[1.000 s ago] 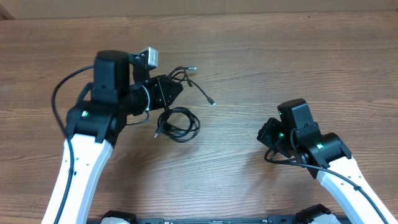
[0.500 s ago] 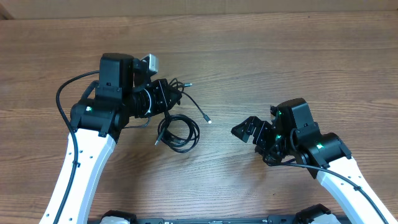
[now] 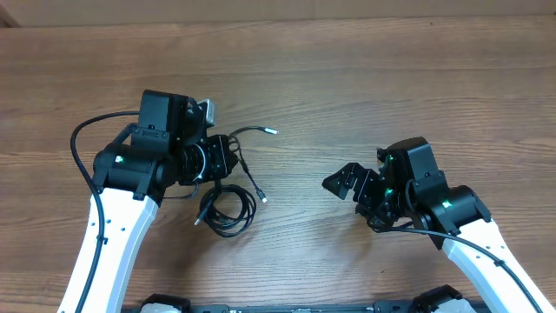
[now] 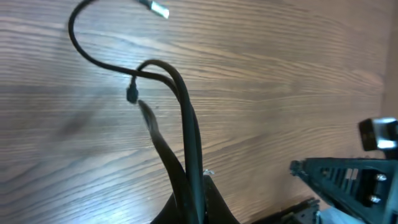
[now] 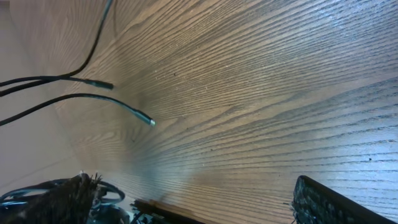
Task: Untangle cables
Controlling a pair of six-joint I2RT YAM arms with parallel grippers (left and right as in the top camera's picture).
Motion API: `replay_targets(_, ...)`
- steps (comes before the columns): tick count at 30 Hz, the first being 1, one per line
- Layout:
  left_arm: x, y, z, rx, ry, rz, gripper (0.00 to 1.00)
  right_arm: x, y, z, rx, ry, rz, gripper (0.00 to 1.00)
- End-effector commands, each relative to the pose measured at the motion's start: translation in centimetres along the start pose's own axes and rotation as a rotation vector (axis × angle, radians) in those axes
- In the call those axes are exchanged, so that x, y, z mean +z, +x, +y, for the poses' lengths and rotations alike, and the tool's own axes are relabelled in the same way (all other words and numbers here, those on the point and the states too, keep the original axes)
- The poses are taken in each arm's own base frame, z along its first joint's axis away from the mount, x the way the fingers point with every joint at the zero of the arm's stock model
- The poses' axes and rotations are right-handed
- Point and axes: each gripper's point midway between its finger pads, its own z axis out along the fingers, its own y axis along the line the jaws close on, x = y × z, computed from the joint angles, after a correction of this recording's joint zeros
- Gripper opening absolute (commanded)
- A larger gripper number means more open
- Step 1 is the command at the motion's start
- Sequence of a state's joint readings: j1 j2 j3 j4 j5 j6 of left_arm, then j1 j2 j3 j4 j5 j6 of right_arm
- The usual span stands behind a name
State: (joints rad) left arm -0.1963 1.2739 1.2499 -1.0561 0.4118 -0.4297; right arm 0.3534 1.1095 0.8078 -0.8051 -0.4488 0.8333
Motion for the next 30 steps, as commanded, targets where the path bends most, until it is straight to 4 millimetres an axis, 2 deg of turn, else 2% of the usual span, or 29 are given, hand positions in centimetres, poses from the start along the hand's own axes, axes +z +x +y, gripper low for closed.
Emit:
replay_targets(1, -0.7, 0.3, 0.2, 0.033, -0.030, -0.012, 0.04, -0.3, 0.0, 0.4, -0.013, -0.018, -0.004, 1.00)
replay_targets(7, -1.2, 1.9, 1.7, 0.012, -0.105, 0.033, 0.04, -0.3, 0.1, 0.4, -0.013, -0.018, -0.004, 1.00)
replay_targets(21, -3.0, 3.0, 1.2, 0.018, -0.086, 0.007, 0.05, -0.3, 0.1, 0.4, -0.013, -0.018, -0.004, 1.00)
replay_targets(27, -4.0, 3.0, 0.8, -0.065, -0.066, -0.036, 0.05, -0.3, 0.0, 0.4, -0.013, -0.017, -0.005, 1.00)
replay_targets(30, -4.0, 3.1, 0.8, -0.098, -0.068, -0.032, 0.04, -0.5, -2.4, 0.3, -0.036, 0.012, -0.132, 1.00)
